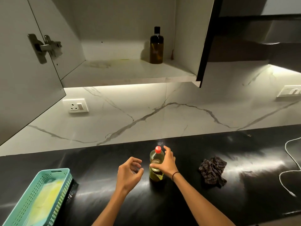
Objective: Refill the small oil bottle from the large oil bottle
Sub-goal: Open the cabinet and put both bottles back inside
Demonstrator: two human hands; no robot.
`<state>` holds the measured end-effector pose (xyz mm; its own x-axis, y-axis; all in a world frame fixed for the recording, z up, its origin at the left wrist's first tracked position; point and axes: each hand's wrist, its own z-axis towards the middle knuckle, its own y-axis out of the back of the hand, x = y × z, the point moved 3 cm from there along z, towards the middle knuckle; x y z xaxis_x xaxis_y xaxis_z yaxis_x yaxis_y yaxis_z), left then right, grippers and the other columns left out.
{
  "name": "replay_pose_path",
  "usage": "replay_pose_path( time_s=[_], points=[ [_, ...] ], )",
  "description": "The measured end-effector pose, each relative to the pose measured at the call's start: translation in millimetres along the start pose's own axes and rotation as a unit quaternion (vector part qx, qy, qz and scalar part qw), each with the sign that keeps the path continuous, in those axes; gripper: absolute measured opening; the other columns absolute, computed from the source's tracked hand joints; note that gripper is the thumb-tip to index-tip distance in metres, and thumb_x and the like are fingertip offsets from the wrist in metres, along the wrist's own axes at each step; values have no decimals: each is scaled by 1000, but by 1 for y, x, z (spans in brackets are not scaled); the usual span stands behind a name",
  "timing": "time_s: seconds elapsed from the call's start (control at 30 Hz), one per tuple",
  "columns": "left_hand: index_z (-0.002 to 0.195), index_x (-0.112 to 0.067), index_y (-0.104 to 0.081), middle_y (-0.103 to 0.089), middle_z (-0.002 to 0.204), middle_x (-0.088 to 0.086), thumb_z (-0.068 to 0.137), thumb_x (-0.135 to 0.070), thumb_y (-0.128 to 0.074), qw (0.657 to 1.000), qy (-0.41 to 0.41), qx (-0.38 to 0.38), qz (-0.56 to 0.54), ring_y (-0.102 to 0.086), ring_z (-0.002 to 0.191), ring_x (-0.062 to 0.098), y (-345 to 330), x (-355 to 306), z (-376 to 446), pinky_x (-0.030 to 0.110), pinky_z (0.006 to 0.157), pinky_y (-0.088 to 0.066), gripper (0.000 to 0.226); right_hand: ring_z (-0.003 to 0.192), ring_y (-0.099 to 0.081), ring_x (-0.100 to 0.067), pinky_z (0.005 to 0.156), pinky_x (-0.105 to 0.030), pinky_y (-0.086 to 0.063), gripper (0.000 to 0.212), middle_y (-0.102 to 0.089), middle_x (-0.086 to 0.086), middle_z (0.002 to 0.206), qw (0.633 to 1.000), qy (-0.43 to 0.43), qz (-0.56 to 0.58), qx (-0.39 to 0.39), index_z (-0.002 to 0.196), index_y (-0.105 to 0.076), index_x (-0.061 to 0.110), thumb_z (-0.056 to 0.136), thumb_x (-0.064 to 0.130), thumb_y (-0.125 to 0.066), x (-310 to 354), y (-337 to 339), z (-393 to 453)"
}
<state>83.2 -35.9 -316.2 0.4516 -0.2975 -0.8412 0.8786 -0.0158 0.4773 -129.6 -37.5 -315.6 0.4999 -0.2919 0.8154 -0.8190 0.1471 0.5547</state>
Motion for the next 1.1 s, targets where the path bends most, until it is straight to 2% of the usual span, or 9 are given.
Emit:
replay_pose_path(
  time_s=[0.07, 0.17, 0.3, 0.43, 0.57, 0.77, 0.97, 1.03, 1.1],
  points=[
    [97, -36, -71, -73, 82, -17, 80, -17, -89, 1000, 13, -1, 6, -74, 78, 8, 4, 7, -6, 22, 64, -63, 31, 147, -30, -32, 118, -50, -39, 106, -35, -7, 156, 1000, -4, 0, -5, 154, -27, 24, 71, 34, -93, -2, -10, 3],
    [98, -34, -71, -74, 84, -13, 80, -13, -89, 999, 36, -1, 17, -73, 79, 7, 12, 18, -14, 21, 63, -62, 33, 136, -46, -26, 110, -45, -49, 83, -48, -2, 143, 999, 4, -28, -17, 141, -38, 25, 76, 33, -89, -3, -18, 6],
    [99, -30, -71, -74, 86, -9, 81, -11, -90, 998, 60, -9, 30, -73, 80, 7, 25, 27, -19, 18, 62, -61, 32, 119, -61, -22, 98, -39, -57, 67, -60, 2, 127, 997, 5, -62, -55, 124, -44, 25, 75, 40, -88, -1, -16, 6],
    [101, -31, -71, -75, 88, -9, 80, -12, -91, 998, 58, -9, 35, -74, 81, 7, 29, 27, -15, 18, 64, -62, 35, 110, -65, -18, 89, -31, -56, 68, -62, 7, 119, 991, 36, -104, -75, 118, -44, 28, 71, 52, -87, 3, -17, 1],
    [106, -34, -68, -74, 95, -8, 78, -16, -92, 999, 40, 23, 28, -73, 85, 3, 21, 18, -5, 21, 66, -63, 41, 103, -67, -14, 77, -20, -49, 69, -64, 12, 110, 989, 78, -77, -104, 112, -43, 35, 65, 59, -87, 22, -6, -3],
    [136, -32, -60, -69, 116, -11, 74, -42, -92, 997, -36, 65, -3, -71, 99, 9, 10, -22, 17, 26, 81, -64, 70, 97, -66, -10, 74, -14, -46, 80, -66, 11, 110, 966, 196, -78, -151, 119, -41, 36, 61, 74, -80, 88, 32, -18],
    [131, -31, -58, -67, 120, -14, 72, -58, -90, 992, -124, 34, -17, -69, 106, 8, 28, -87, 47, 27, 78, -65, 73, 99, -65, -12, 80, -26, -56, 88, -65, 9, 115, 943, 261, -70, -193, 125, -40, 34, 59, 78, -76, 156, 74, -45],
    [130, -34, -55, -65, 122, -17, 71, -66, -88, 989, -144, 32, 0, -67, 109, 4, 38, -111, 55, 23, 76, -64, 75, 101, -66, -15, 84, -30, -57, 87, -65, 7, 117, 938, 274, -63, -205, 126, -43, 32, 59, 76, -78, 176, 88, -52],
    [128, -40, -52, -67, 120, -20, 70, -73, -84, 986, -161, 17, 28, -66, 107, -2, 51, -136, 61, 17, 81, -60, 74, 101, -64, -15, 86, -32, -57, 88, -65, 5, 119, 933, 281, -55, -216, 127, -46, 29, 59, 74, -80, 195, 102, -60]
  ],
)
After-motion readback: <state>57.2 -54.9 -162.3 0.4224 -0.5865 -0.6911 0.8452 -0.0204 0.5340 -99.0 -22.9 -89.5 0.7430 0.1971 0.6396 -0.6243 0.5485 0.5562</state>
